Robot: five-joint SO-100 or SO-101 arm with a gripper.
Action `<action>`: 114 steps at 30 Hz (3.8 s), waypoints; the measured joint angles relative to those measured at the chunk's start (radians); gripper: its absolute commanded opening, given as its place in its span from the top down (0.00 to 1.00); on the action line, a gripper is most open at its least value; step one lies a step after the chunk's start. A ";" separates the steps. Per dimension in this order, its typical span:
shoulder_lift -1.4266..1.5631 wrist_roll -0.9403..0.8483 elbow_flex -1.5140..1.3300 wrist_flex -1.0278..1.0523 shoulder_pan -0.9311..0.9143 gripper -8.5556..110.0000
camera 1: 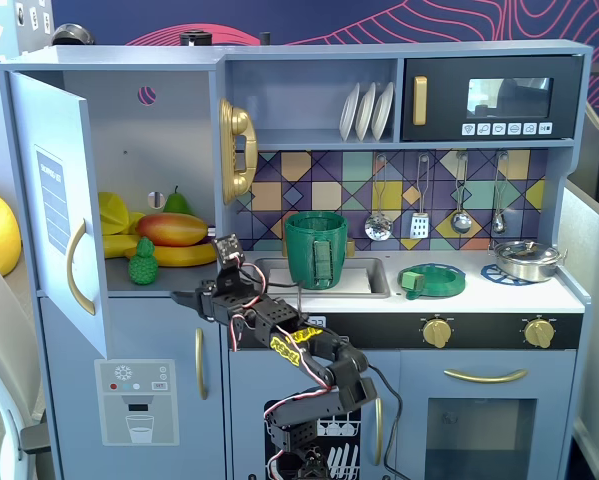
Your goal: Pick up the green pineapple from the left cabinet and place it in the green recipient
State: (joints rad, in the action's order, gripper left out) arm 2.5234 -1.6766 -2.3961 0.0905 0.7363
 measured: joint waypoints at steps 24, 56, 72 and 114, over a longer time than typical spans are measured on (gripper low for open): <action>-0.499 0.057 0.282 -0.314 -0.025 0.52; -0.931 0.052 0.675 -0.333 0.011 0.54; -1.060 0.017 0.811 -0.308 0.015 0.93; -0.044 -0.091 0.489 0.241 -0.660 0.93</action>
State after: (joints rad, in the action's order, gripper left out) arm 2.4789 -1.7671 -1.9067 0.3313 0.0767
